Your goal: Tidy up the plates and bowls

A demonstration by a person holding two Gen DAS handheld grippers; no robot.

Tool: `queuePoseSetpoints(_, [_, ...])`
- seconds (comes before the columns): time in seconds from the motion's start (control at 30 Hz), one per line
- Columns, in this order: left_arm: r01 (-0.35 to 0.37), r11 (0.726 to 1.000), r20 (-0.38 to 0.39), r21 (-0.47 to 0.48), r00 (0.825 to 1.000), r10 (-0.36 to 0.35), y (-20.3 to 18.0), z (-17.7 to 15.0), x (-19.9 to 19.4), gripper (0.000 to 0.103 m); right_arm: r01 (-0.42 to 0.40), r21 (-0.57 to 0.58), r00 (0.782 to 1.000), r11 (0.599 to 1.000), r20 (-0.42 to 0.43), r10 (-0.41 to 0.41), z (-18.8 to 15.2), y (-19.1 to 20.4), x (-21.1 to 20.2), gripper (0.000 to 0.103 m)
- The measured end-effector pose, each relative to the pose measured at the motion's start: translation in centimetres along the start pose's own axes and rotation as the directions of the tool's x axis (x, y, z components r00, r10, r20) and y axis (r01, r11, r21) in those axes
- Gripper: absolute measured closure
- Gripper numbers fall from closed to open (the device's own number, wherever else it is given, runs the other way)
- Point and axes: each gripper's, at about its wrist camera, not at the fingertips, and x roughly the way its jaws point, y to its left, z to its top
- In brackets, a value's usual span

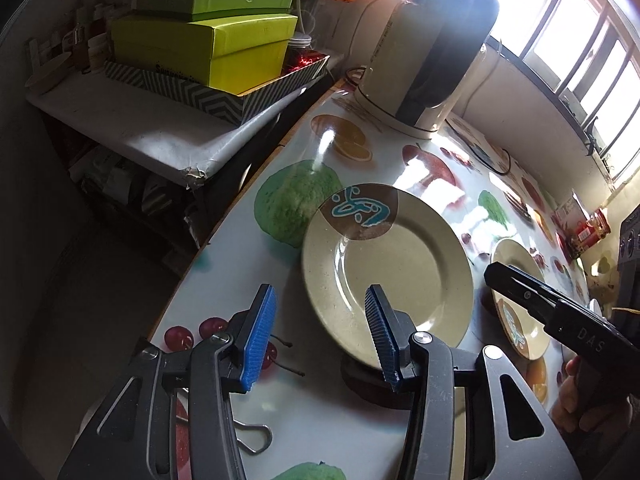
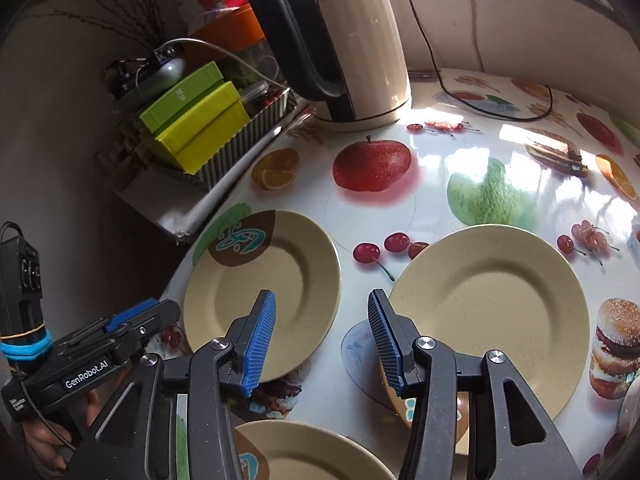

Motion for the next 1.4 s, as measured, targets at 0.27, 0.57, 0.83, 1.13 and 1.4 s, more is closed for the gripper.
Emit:
queuePoseSetpoints(0.27, [0.01,1.0,-0.021,-0.02,1.0,-0.01,0.4,0.5,1.6,0.055,-0.011,-0.025,1.0,1.0,-0.022,0.01,0.7,0.1,2.0,0.055])
queuePoseSetpoints(0.57, [0.017,0.999,-0.037,-0.041,0.999,-0.018,0.8,0.6,2.5,0.055,-0.023,-0.018,0.999,1.0,-0.049,0.022,1.1,-0.3,3.7,0.068])
queuePoseSetpoints(0.83, [0.019,0.998,-0.038,-0.054,0.999,-0.021,0.9,0.8,2.7,0.067,-0.035,-0.001,0.997,0.999,-0.067,0.035,1.1,-0.3,4.6,0.078])
queuePoseSetpoints(1.13, [0.033,0.998,-0.03,-0.058,0.999,-0.034,0.6,1.1,2.8,0.082,-0.052,0.022,0.996,0.998,-0.066,0.054,1.1,-0.8,4.7,0.082])
queuePoseSetpoints(1.4, [0.021,0.998,-0.028,-0.053,0.999,-0.023,0.4,1.1,2.7,0.082,-0.053,0.041,0.996,0.998,-0.063,0.056,1.1,-0.9,4.8,0.082])
